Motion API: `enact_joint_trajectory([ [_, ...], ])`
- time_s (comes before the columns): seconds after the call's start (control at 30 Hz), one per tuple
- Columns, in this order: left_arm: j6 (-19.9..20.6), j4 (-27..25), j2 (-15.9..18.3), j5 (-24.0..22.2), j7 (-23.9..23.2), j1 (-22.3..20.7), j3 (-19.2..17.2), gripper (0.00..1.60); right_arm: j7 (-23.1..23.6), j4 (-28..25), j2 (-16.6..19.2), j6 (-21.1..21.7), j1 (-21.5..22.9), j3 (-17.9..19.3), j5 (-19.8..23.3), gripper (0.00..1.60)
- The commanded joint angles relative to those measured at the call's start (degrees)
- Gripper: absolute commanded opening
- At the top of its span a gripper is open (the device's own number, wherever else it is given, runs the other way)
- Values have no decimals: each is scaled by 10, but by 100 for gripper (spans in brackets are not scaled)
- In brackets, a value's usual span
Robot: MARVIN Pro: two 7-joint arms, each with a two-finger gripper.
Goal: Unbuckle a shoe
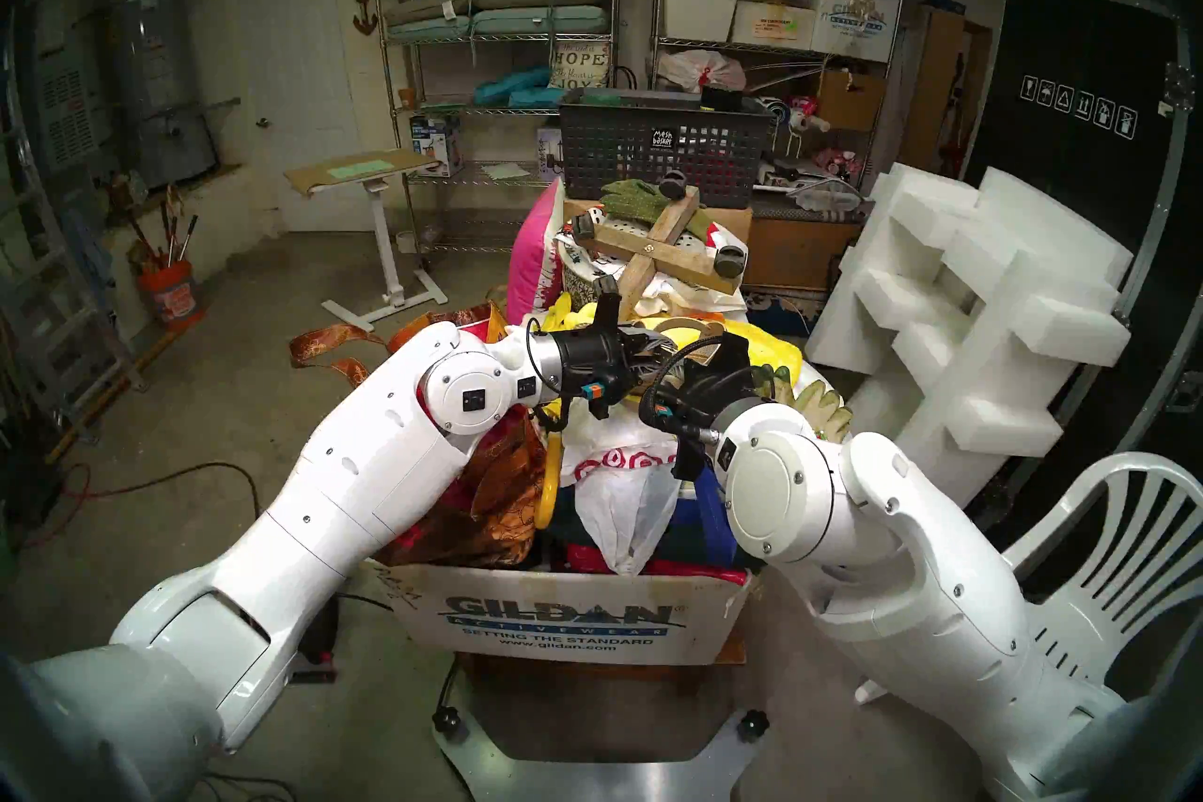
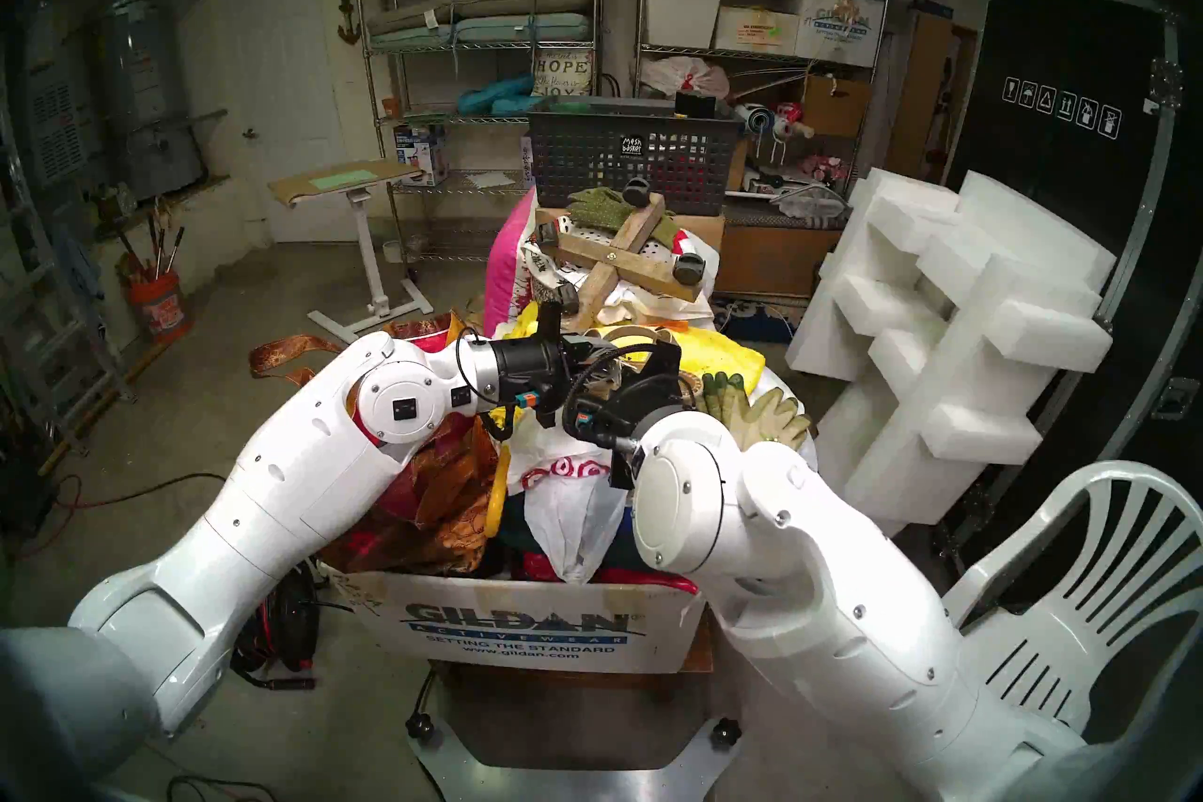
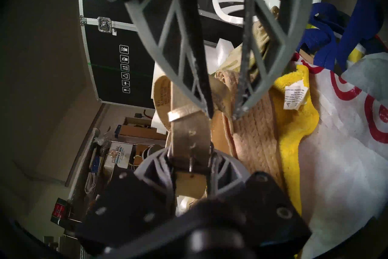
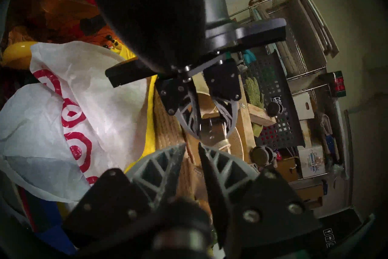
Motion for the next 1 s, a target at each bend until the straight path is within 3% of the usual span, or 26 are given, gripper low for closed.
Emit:
enact_joint_trajectory([
  [0.0,1,-13,2,-4,3,-3,-7,0,0,-18,-7,15,15,10,-7,70],
  [0.63,-1,-15,-2,-8,4,-2,-6,0,21,-9,-17,26,27,-9,-16,71],
  [0.97,-3,-18,-3,-9,6,-1,-6,0,22,2,-21,60,40,-26,-53,70],
])
